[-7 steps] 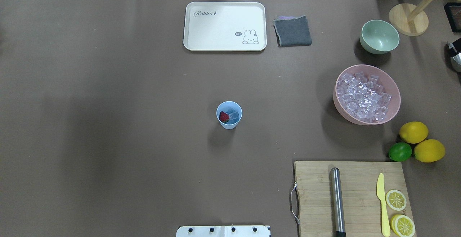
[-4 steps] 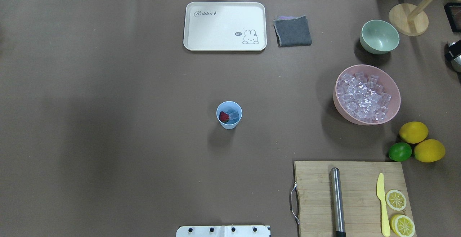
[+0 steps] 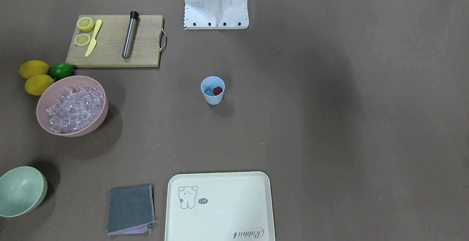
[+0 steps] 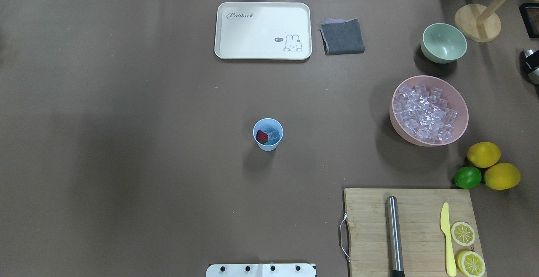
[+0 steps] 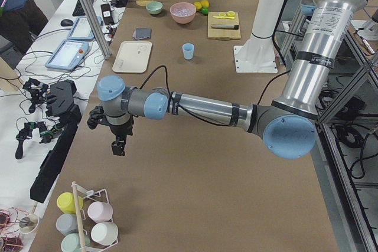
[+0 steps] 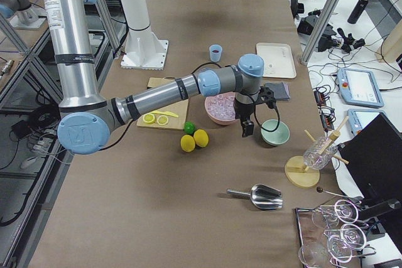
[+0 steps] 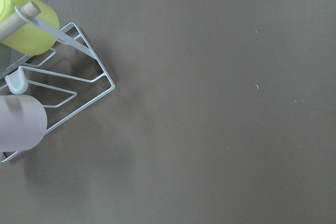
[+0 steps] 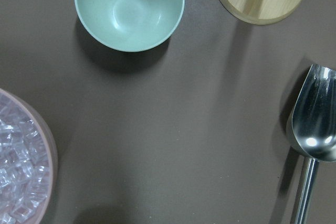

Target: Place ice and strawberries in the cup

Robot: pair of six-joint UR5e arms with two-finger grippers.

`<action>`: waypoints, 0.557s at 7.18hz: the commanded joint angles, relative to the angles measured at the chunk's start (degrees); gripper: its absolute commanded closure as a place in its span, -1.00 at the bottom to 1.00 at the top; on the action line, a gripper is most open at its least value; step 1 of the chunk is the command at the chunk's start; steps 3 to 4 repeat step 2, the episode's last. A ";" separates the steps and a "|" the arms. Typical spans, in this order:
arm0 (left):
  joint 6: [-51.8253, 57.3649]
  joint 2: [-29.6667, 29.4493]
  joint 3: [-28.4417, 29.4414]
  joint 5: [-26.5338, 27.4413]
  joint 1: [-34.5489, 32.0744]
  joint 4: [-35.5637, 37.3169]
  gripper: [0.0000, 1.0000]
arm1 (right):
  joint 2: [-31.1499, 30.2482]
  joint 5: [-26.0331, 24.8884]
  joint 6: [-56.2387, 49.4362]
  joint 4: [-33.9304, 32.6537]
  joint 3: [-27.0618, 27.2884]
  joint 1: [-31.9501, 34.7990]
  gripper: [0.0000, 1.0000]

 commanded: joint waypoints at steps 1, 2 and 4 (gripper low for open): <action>-0.03 0.46 -0.11 0.03 -0.17 0.04 -0.95 | -0.02 -0.11 0.22 0.10 0.12 0.00 -0.99; -0.03 1.43 -0.90 0.12 -0.17 -0.05 -0.95 | -0.19 -0.11 0.48 0.10 0.38 0.00 -0.99; -0.03 1.43 -0.90 0.12 -0.17 -0.05 -0.95 | -0.19 -0.11 0.48 0.10 0.38 0.00 -0.99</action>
